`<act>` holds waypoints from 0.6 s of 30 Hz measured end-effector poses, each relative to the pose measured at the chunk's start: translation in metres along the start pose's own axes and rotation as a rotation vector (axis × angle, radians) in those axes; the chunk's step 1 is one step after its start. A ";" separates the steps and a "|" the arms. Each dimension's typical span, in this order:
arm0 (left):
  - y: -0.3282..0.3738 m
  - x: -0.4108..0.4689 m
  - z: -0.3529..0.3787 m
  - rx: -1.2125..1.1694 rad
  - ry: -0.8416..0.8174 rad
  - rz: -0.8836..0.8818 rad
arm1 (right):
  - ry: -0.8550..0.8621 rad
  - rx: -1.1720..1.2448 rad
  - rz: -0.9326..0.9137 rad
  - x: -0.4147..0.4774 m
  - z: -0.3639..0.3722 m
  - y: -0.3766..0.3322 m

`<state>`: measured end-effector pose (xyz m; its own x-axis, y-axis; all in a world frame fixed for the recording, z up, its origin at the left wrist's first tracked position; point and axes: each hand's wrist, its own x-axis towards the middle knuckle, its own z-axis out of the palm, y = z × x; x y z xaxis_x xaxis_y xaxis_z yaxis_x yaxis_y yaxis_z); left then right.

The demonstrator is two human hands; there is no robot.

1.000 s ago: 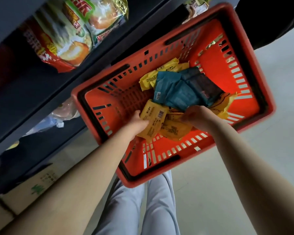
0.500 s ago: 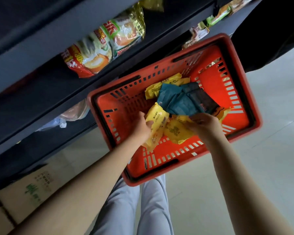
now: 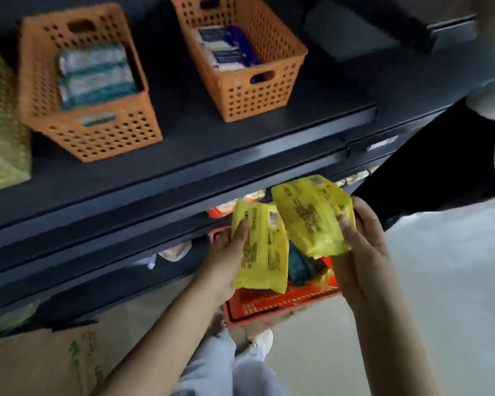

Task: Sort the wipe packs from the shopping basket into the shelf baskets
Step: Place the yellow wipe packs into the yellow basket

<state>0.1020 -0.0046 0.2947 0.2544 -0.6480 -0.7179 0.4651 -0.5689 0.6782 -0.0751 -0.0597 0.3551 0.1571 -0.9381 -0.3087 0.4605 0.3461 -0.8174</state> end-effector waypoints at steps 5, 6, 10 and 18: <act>0.046 -0.063 -0.023 -0.234 -0.092 0.145 | -0.283 -0.071 0.066 -0.020 0.059 -0.023; 0.054 -0.072 -0.030 -0.291 -0.101 0.175 | -0.355 -0.103 0.087 -0.026 0.067 -0.025; 0.081 -0.103 -0.060 -0.397 -0.112 0.307 | -0.570 -0.217 0.186 -0.043 0.097 -0.027; 0.125 -0.134 -0.152 -0.248 0.047 0.556 | -0.647 -0.684 -0.021 -0.056 0.201 0.013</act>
<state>0.2549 0.0880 0.4525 0.5501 -0.7879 -0.2766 0.4343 -0.0130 0.9007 0.0977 -0.0052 0.4601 0.7039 -0.6986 -0.1281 -0.1116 0.0694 -0.9913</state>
